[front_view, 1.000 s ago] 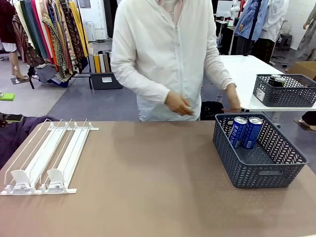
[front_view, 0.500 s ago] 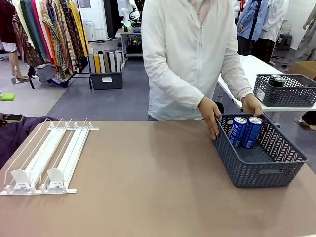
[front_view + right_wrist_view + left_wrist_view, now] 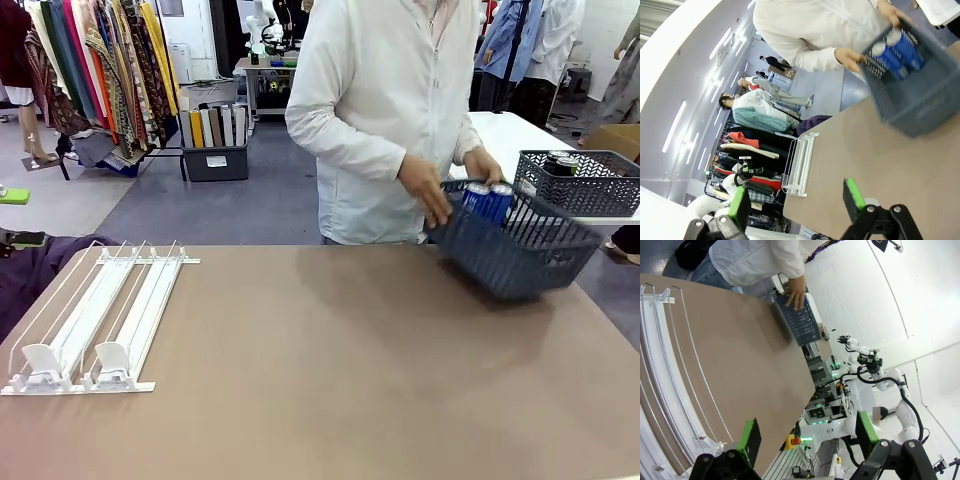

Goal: Retrieve and store the cans from the dispenser.
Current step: Pick up one can from the Automatic Can Dispenser and place it in the middle of the table.

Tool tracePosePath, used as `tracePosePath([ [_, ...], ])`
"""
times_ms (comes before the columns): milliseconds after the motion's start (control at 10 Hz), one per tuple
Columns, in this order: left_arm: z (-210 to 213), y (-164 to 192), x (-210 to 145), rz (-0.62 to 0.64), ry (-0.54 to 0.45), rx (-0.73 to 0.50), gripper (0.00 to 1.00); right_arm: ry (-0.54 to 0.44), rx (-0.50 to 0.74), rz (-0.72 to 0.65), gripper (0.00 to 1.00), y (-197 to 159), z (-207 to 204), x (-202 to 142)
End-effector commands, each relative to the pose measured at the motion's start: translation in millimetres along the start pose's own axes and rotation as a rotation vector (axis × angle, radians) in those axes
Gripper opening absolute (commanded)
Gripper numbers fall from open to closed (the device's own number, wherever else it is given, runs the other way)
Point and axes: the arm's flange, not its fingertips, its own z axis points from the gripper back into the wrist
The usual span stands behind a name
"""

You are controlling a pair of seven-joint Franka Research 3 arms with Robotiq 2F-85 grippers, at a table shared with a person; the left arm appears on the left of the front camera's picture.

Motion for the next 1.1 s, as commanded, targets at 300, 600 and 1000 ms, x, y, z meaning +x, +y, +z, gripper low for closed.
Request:
tracePosePath([
  [300,2.0,-1.8,-2.4,0.011,0.008,0.012,1.0,-0.02,0.028,0.016,1.0,1.8,-2.7,2.3],
  [600,2.0,-1.8,-2.4,0.011,0.008,0.012,1.0,-0.02,0.028,0.016,1.0,1.8,-2.7,2.3],
  [1000,2.0,-1.8,-2.4,0.011,0.008,0.012,1.0,-0.02,0.028,0.016,1.0,1.8,-2.7,2.3],
])
